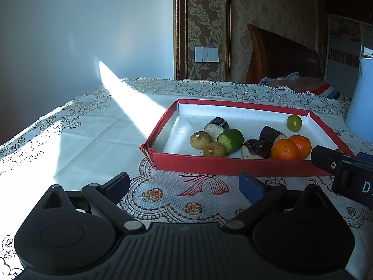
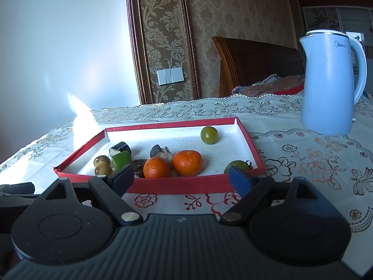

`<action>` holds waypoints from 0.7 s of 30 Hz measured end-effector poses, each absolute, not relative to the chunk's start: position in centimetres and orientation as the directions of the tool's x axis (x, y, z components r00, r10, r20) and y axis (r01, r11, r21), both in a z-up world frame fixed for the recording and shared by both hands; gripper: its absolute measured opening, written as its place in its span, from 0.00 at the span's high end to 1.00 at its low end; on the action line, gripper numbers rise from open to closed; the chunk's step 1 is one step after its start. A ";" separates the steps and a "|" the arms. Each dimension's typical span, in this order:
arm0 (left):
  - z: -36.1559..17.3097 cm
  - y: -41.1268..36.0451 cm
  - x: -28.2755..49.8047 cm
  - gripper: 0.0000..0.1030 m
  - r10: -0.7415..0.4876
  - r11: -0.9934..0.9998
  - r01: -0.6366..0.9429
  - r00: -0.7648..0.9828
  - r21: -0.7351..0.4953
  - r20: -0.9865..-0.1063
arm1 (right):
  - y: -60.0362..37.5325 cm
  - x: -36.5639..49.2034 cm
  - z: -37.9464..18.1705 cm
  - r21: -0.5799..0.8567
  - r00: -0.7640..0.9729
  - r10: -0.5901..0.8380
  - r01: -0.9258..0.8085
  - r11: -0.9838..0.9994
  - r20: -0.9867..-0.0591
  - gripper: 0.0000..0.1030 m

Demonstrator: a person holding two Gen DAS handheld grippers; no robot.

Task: Organize fruits
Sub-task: 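Withdraw both open tools from the tray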

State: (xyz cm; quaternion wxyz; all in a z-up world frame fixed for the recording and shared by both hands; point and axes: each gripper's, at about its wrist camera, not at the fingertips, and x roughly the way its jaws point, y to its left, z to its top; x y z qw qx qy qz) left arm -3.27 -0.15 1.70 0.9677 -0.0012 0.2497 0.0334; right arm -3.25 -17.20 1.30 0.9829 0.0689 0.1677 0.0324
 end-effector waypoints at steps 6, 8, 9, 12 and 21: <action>1.3 0.0 -3.0 0.02 0.047 0.999 -0.052 0.860 0.004 -0.508 | -17.3 -3.3 1.2 0.155 0.943 0.088 -0.039 0.987 -0.321 0.15; 1.2 0.0 -3.0 0.02 0.043 0.999 -0.049 0.860 0.002 -0.508 | -17.4 -3.3 1.2 0.157 0.943 0.088 -0.039 0.987 -0.320 0.15; 1.2 0.0 -3.0 0.02 0.044 0.999 -0.049 0.861 0.002 -0.506 | -17.4 -3.3 1.2 0.158 0.943 0.089 -0.039 0.987 -0.320 0.15; 1.3 -0.1 -3.2 0.02 0.053 0.998 -0.056 0.864 0.009 -0.500 | -17.4 -3.3 1.2 0.159 0.943 0.089 -0.039 0.987 -0.320 0.15; 1.3 0.1 -3.0 0.02 0.056 0.998 -0.063 0.862 0.003 -0.505 | -17.4 -3.3 1.2 0.158 0.943 0.089 -0.039 0.987 -0.320 0.15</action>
